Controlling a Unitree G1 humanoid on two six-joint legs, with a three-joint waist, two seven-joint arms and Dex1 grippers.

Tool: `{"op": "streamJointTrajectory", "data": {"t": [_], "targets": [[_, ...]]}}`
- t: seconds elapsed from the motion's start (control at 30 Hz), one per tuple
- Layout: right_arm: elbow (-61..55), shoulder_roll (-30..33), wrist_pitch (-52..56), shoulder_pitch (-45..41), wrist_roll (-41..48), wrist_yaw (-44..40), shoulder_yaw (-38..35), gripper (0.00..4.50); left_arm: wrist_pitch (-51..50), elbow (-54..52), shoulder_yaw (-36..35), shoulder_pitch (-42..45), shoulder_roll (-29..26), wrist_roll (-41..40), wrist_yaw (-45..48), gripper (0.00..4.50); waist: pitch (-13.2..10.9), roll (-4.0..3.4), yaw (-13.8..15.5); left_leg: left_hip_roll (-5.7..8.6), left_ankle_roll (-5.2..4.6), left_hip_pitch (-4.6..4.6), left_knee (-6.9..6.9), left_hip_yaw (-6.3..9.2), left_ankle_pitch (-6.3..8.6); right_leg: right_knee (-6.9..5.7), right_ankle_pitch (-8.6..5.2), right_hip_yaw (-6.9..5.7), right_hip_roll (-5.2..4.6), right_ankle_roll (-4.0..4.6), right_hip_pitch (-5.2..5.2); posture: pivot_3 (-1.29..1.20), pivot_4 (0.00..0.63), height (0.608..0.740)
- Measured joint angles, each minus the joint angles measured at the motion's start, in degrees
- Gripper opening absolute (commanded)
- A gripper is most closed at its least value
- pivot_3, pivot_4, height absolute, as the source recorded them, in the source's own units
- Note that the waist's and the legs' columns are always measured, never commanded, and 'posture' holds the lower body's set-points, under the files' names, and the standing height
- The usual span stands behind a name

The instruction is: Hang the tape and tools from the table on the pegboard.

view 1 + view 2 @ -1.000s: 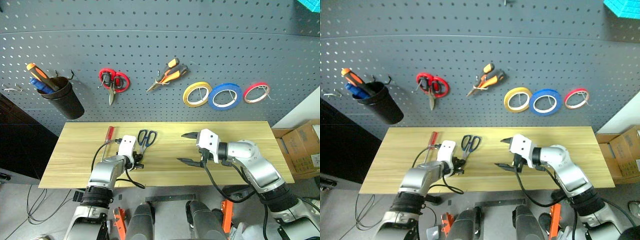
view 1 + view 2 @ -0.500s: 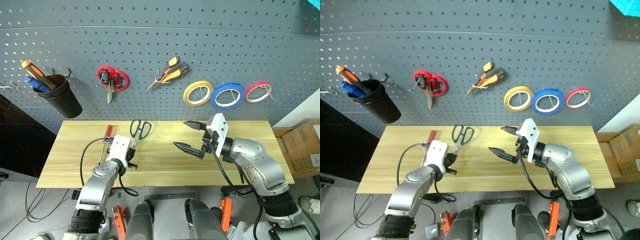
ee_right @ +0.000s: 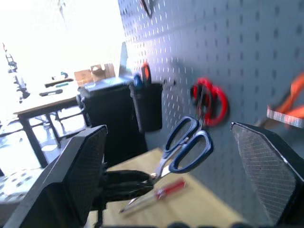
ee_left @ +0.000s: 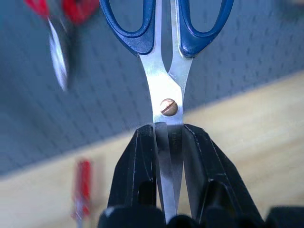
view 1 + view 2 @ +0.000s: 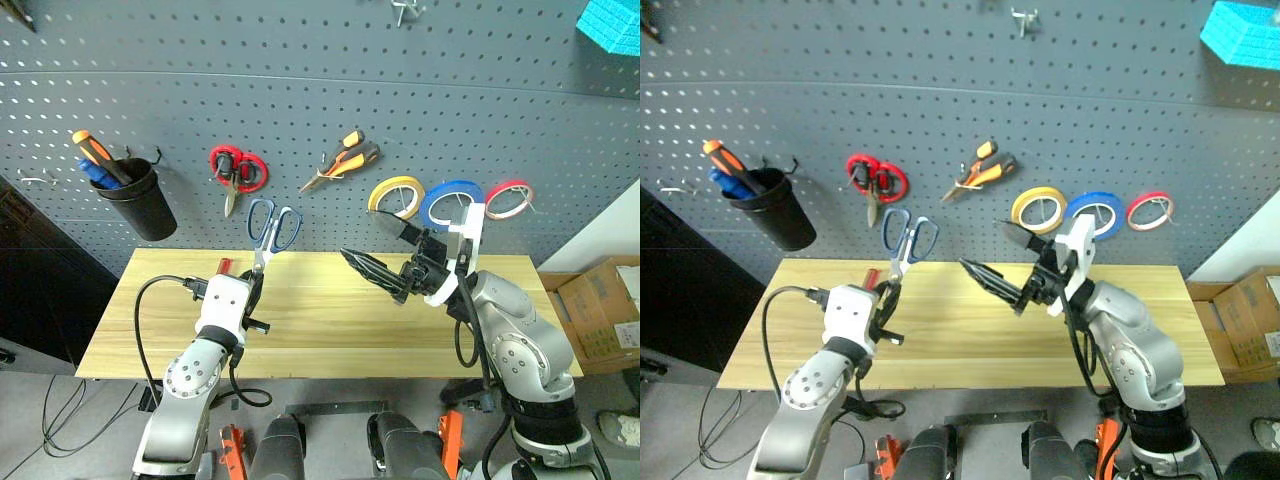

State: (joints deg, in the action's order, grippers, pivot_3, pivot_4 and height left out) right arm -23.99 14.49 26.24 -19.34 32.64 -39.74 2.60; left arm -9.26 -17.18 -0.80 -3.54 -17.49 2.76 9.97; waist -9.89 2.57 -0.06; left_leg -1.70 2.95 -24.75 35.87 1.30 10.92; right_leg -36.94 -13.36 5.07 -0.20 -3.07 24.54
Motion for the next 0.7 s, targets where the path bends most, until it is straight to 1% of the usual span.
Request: {"op": "streamJointTrajectory", "data": {"t": [0.07, 0.3, 0.43, 0.7], "targets": [[1.3, -0.4, -1.8, -0.8, -0.6, -0.2, 0.4, 4.50, 1.9, 2.0, -1.4, 1.5, 0.7, 0.9, -2.1, 0.48, 0.5, 0.01, 0.2, 0.00, 0.00, 0.14, 0.01, -0.01, 0.00, 0.03, -0.01, 0.00, 0.01, 0.01, -0.18, 0.15, 0.052, 0.740], [2.8, -1.0, -3.9, -1.9, -1.0, -0.2, 0.9, 4.50, 4.4, 5.6, -4.2, 4.1, 1.4, 1.9, -5.6, 0.48, 1.8, 0.03, 0.7, -0.01, -0.01, 0.18, 0.02, -0.01, 0.00, -0.02, 0.12, -0.01, 0.03, -0.21, -0.21, 0.15, 0.044, 0.740], [2.9, -1.2, -4.3, -1.9, -1.0, -0.1, 0.9, 4.50, 5.1, 6.5, -4.7, 5.0, 1.4, 1.9, -5.9, 0.48, 2.0, 0.03, 0.8, -0.01, -0.01, 0.37, 0.03, -0.03, 0.00, -0.03, 0.12, 0.01, 0.04, -0.20, -0.40, 0.14, 0.041, 0.740], [2.9, -1.4, -4.3, -1.6, -1.1, 1.1, 0.9, 4.50, 5.7, 6.7, -4.7, 5.4, 1.7, 1.6, -5.4, 0.48, 2.9, 0.01, 0.9, -0.01, -0.01, 0.46, 0.07, -0.07, 0.00, -0.08, 0.11, 0.04, 0.04, -0.18, -0.47, 0.12, 0.041, 0.740]]}}
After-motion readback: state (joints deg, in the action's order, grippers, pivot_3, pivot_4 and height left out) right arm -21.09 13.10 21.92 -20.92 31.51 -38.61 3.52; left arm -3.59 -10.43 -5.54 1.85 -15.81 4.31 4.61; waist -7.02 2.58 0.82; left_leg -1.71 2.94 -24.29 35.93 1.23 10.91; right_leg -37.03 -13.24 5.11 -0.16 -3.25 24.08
